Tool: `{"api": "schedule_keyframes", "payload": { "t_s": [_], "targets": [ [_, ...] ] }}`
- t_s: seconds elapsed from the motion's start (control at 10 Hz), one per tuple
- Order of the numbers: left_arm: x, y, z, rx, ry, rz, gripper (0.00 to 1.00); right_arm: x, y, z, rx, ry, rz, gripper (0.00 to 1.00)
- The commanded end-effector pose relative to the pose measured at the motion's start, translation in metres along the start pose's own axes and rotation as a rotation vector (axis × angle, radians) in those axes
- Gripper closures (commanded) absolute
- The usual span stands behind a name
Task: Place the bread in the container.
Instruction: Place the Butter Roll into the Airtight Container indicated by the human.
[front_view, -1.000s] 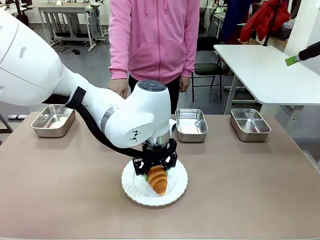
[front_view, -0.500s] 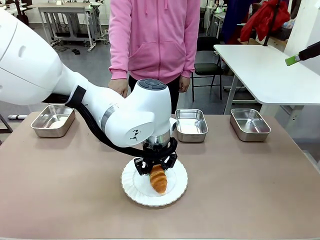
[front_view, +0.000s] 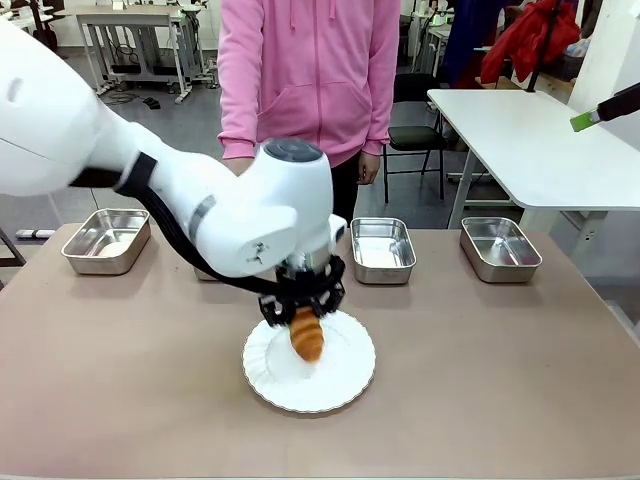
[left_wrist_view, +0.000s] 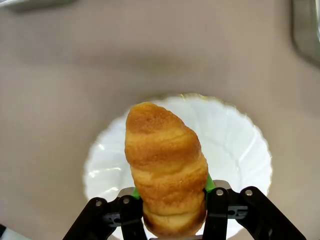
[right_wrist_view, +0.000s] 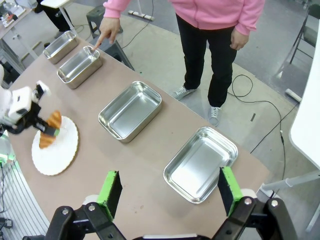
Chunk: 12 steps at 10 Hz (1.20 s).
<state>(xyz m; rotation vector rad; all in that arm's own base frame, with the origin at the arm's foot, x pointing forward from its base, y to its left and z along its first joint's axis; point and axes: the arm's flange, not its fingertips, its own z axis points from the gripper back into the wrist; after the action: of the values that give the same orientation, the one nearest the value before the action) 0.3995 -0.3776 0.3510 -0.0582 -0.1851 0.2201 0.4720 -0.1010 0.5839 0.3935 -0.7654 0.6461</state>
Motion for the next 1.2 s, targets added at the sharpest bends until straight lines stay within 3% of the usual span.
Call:
{"api": "schedule_keyframes", "payload": {
  "t_s": [0.0,0.4,0.6,1.1],
  "targets": [
    [0.033,0.037,0.023,-0.022,-0.065,-0.013,0.59,0.000,0.001,-0.001,0.010,-0.017,0.000,0.00],
    [0.152,0.088,0.022,-0.085,-0.026,-0.153,0.59,0.000,0.001,-0.001,0.010,-0.017,0.000,0.00],
    [0.198,0.094,0.018,-0.127,-0.001,-0.156,0.59,0.000,0.001,-0.001,0.010,-0.017,0.000,0.00],
    [0.244,0.097,-0.006,-0.051,-0.011,-0.205,0.59,0.000,0.001,-0.001,0.010,-0.017,0.000,0.00]
  ]
}}
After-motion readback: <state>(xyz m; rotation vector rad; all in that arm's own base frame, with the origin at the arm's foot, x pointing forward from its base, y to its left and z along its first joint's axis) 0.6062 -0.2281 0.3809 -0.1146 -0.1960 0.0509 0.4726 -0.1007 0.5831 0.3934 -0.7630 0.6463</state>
